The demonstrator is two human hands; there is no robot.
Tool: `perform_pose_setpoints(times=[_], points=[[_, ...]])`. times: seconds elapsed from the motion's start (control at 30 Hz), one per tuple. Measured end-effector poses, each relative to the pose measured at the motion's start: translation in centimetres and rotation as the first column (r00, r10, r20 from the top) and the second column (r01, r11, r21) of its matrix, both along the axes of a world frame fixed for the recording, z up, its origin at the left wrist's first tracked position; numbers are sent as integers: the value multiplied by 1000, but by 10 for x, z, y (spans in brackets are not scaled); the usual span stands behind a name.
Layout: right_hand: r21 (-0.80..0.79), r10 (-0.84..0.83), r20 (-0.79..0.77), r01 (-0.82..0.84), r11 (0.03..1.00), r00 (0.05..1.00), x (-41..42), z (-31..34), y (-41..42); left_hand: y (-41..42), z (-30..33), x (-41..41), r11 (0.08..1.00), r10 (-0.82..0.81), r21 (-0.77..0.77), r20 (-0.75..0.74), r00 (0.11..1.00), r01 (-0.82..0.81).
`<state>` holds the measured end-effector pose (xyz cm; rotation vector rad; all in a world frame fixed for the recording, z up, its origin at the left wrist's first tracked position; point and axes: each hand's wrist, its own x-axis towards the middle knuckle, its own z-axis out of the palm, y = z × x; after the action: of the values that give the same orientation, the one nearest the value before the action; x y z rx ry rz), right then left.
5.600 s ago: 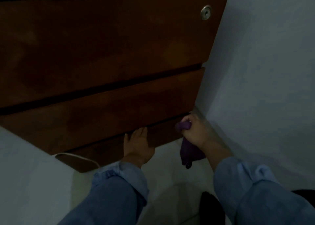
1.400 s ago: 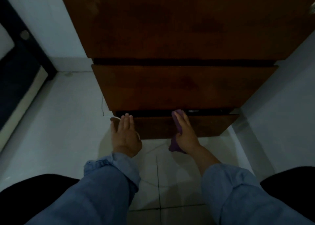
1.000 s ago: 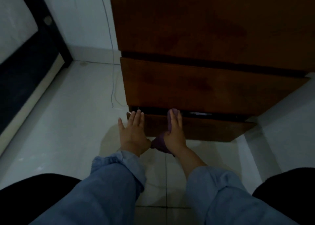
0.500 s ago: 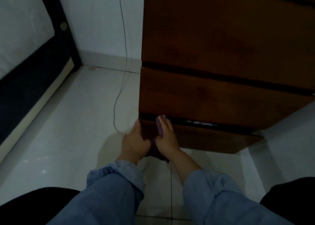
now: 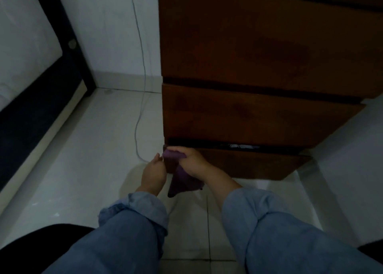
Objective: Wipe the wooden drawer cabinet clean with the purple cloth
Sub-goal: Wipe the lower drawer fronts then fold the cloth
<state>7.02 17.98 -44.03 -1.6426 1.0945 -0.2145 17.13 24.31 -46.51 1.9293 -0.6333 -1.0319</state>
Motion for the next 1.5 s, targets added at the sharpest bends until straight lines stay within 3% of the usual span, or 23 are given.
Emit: perform_pose_setpoints(times=[0.07, 0.13, 0.27, 0.37, 0.47, 0.53, 0.63, 0.73, 0.9, 1.03, 1.2, 1.3, 1.4, 1.5], points=[[13, -54, -39, 55, 998, 998, -23, -1, 4, 4, 3, -6, 995, -96, 28, 158, 983, 93], [12, -190, -59, 191, 982, 980, -57, -4, 3, 5, 8, -18, 956, -293, 93, 320, 901, 278], [15, -464, -124, 469, 883, 877, -135, -22, -1, -7, 7, -55, 759, -650, 394, 505, 568, 518], [109, -676, -115, 685, 720, 728, -176, -37, -10, -16, 8, -90, 583, -791, 531, 543, 282, 615], [278, -867, -40, 838, 468, 497, -203, -56, -32, -29, 6, -115, 441, -853, 633, 516, 78, 637], [345, -927, 25, 867, 360, 374, -220, -84, -57, -36, 1, -126, 375, -855, 689, 516, -56, 620], [382, -953, 58, 875, 297, 297, -229, -81, -74, -49, -8, -135, 316, -830, 782, 502, -241, 538], [432, -960, 108, 858, 279, 258, -227, -59, -81, -59, -15, -136, 306, -808, 861, 460, -369, 406], [501, -974, 115, 835, 225, 194, -226, -51, -88, -60, -29, -137, 376, -760, 859, 500, -414, 348], [472, -968, 131, 845, 252, 216, -222, -53, -93, -66, -30, -142, 410, -761, 852, 517, -392, 327], [459, -961, 135, 844, 277, 241, -222, -56, -106, -75, -29, -145, 429, -770, 840, 533, -352, 333], [491, -956, 125, 821, 291, 264, -226, -47, -109, -82, -26, -143, 419, -767, 854, 514, -384, 308], [581, -967, 132, 773, 255, 219, -230, -39, -111, -84, -25, -143, 411, -767, 863, 501, -400, 292], [612, -972, 108, 756, 230, 208, -232, -46, -100, -78, -25, -149, 426, -776, 848, 522, -354, 316]])
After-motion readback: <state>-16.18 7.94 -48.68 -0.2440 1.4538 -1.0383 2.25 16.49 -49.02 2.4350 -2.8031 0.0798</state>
